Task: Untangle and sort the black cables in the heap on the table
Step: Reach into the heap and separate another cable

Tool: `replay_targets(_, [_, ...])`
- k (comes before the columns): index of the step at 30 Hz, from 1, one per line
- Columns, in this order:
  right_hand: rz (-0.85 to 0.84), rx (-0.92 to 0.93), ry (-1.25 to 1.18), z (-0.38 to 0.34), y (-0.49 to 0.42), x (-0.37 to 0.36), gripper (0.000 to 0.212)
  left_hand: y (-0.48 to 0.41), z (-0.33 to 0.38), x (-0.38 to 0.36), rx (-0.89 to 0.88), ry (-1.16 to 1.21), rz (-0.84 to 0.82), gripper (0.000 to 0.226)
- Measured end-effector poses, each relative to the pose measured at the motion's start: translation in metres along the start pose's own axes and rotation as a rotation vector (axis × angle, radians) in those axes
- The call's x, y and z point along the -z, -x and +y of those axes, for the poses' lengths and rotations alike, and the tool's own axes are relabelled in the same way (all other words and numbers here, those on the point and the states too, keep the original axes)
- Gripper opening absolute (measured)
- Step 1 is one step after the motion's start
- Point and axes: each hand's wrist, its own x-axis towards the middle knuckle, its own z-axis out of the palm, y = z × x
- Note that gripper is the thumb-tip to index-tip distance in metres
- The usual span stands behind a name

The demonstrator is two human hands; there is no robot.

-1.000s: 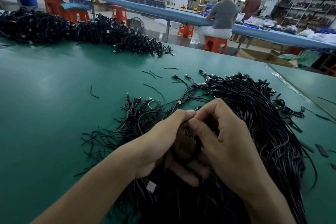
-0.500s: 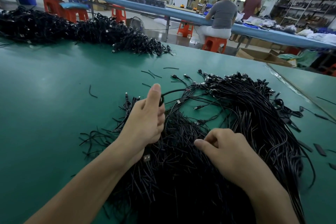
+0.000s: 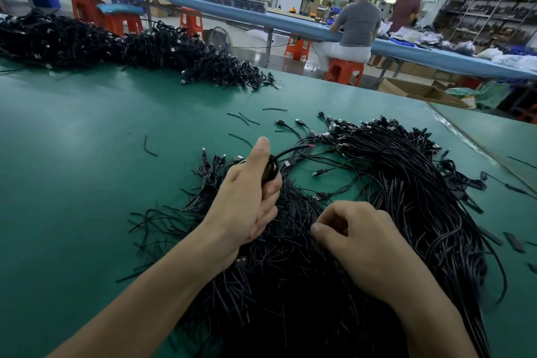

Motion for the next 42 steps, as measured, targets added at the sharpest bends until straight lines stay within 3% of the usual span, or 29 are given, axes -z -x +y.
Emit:
replay_targets(6, [0.261,0.095,-0.350,-0.005,-0.001,0.002,0.013,0.000,0.004,0.000,0.024,0.002,-0.027,0.062])
replay_targets(10, [0.414,0.101,-0.550,-0.013,0.000,0.001,0.010,0.002,0.002,-0.007,-0.026,-0.127,-0.075,0.062])
replay_targets(12, [0.424,0.119,-0.605,-0.019,0.002,0.000,0.010,0.005,0.002,-0.011,-0.065,-0.138,-0.097,0.061])
replay_targets(15, [0.330,0.215,-0.606,-0.028,0.007,0.001,0.008,0.008,0.003,-0.017,-0.126,-0.029,-0.138,0.034])
replay_targets(18, [0.221,0.275,-0.550,-0.030,0.010,0.004,0.013,0.007,0.000,-0.015,-0.157,0.052,-0.141,0.019])
replay_targets(21, [0.185,0.325,-0.446,-0.033,0.012,0.005,0.021,0.007,0.000,-0.013,-0.206,0.022,-0.127,0.033])
replay_targets(26, [0.156,0.243,-0.545,-0.033,0.012,-0.001,0.018,0.005,0.001,-0.014,-0.222,0.009,-0.018,0.053])
replay_targets(32, [0.308,0.212,-0.432,-0.035,0.010,-0.010,0.012,0.002,0.000,-0.011,-0.230,-0.004,0.122,0.057])
replay_targets(38, [0.287,0.444,-0.105,-0.049,0.014,-0.017,0.013,-0.002,-0.002,-0.010,-0.179,0.059,0.175,0.062])
replay_targets(42, [0.351,0.543,0.127,-0.053,0.019,-0.016,0.009,-0.005,-0.007,-0.005,-0.130,-0.079,0.160,0.065])
